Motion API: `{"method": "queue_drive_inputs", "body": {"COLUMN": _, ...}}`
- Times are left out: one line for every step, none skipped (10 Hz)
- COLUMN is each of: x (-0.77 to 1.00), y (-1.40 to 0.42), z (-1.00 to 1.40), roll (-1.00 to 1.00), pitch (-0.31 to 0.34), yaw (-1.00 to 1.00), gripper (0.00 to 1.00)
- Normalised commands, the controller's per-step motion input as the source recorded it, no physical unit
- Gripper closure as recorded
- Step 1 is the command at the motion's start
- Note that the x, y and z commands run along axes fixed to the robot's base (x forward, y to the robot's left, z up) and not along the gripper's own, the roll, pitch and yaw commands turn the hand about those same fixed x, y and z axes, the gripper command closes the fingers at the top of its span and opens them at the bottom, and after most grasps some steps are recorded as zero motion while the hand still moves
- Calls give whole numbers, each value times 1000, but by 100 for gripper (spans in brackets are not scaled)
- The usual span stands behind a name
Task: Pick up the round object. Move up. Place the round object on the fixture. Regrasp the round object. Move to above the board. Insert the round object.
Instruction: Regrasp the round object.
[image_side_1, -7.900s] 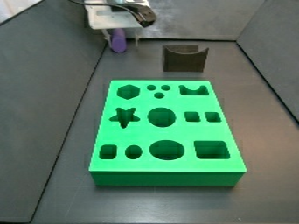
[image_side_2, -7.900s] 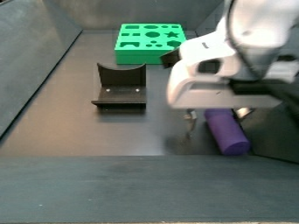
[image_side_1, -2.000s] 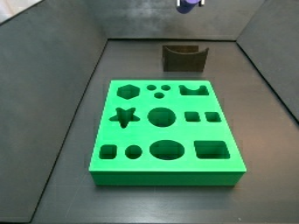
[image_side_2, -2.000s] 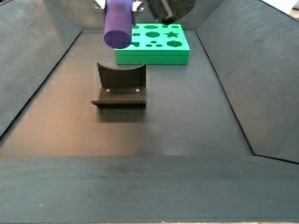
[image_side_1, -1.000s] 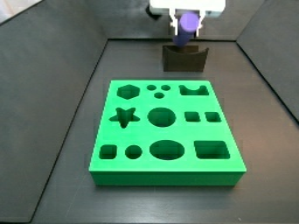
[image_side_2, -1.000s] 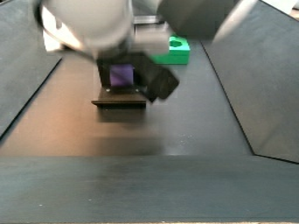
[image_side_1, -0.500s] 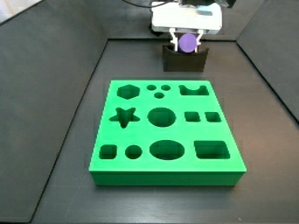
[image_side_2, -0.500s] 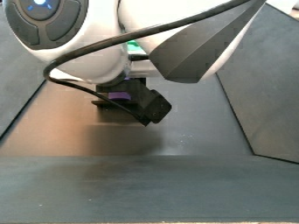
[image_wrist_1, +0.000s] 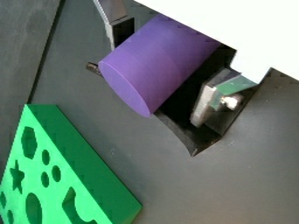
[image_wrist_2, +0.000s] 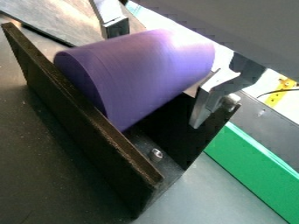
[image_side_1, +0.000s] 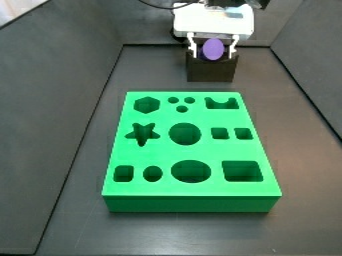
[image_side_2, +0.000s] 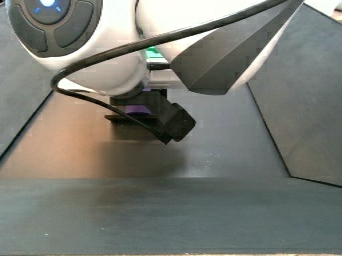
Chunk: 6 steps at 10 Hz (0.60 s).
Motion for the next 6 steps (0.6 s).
{"method": "queue_drive_inputs", "body": {"x": 0, "y": 0, "z": 1000, "roll": -20, "pitch": -18, "yaw": 20, "gripper": 0}}
{"method": "queue_drive_inputs", "body": {"x": -5, "y": 1, "z": 1000, "roll": -16, "pitch": -13, "yaw": 22, "gripper": 0}}
{"method": "queue_drive_inputs", "body": {"x": -19, "y": -1, "z": 1000, "roll": -11, "pitch": -13, "yaw": 32, "gripper": 0}}
{"method": "queue_drive_inputs", "body": {"x": -34, "y": 0, "z": 1000, "roll": -5, "pitch": -21, "yaw": 35, "gripper": 0}}
{"method": "queue_drive_inputs", "body": {"x": -43, "y": 1, "z": 1000, "roll": -6, "pitch": -24, "yaw": 35, "gripper": 0}}
{"method": "queue_drive_inputs", "body": {"x": -54, "y": -1, "z": 914, "roll": -8, "pitch": -26, "yaw": 39, "gripper": 0}}
